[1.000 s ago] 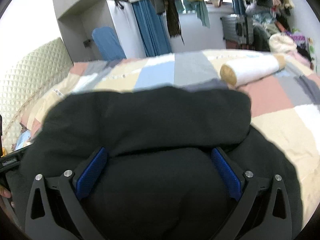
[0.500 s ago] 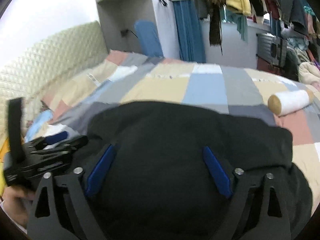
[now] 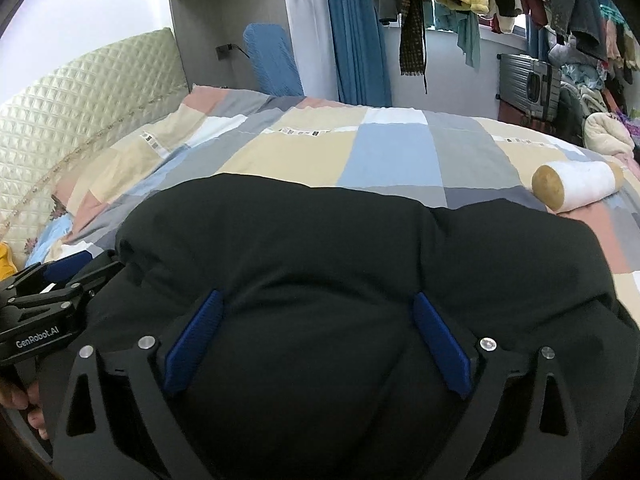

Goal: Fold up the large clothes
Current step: 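Open both tools and withdraw them from the folded jacket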

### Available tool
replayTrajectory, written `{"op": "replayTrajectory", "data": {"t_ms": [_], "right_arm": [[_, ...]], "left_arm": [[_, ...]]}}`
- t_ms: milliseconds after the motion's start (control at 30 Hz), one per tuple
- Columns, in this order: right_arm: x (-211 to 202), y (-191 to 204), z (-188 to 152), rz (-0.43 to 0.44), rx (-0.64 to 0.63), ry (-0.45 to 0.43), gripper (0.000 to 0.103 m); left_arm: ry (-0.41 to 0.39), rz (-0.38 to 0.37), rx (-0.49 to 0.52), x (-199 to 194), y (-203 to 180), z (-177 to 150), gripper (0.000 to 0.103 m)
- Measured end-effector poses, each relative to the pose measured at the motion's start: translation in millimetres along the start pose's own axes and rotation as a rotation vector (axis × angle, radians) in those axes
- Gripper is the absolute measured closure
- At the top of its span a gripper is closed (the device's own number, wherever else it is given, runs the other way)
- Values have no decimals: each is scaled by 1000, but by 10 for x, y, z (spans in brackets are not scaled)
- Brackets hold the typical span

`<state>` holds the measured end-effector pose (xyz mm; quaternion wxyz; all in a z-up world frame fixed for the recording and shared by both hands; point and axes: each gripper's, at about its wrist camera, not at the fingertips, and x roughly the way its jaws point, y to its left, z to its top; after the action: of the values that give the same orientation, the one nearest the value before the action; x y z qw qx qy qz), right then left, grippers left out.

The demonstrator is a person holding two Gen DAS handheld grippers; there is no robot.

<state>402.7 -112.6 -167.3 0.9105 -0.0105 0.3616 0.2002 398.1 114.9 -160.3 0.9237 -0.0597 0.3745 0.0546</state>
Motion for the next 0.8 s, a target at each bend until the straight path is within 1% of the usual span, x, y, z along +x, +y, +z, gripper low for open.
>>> {"op": "replayTrajectory", "data": {"t_ms": [133, 233, 333, 367, 500, 633, 700, 767, 800], "right_arm": [[-39, -21, 5, 18, 16, -8, 7], [-193, -45, 10, 11, 34, -35, 7], [-464, -65, 33, 5, 42, -72, 7], [-584, -75, 46, -3, 42, -86, 6], [-1144, -145, 123, 2, 73, -149, 6], [-1735, -169, 160, -5, 95, -217, 6], [-2072, -143, 165, -15, 97, -250, 5], [-2387, -99, 161, -15, 86, -283, 1], [-2560, -65, 155, -18, 75, -303, 1]], "left_arm": [[-17, -18, -2, -123, 17, 37, 26], [-79, -11, 12, -391, 4, 98, 26], [-120, -22, 15, -716, -13, 181, 26], [-134, -35, 17, -875, -26, 208, 25], [-168, -55, 45, -1397, -113, 280, 14], [-219, -74, 32, -2020, -178, 280, 12], [-242, -74, 21, -2322, -193, 274, 9], [-268, -69, 27, -2660, -233, 259, 8], [-281, -66, 33, -2805, -260, 250, 7]]}}
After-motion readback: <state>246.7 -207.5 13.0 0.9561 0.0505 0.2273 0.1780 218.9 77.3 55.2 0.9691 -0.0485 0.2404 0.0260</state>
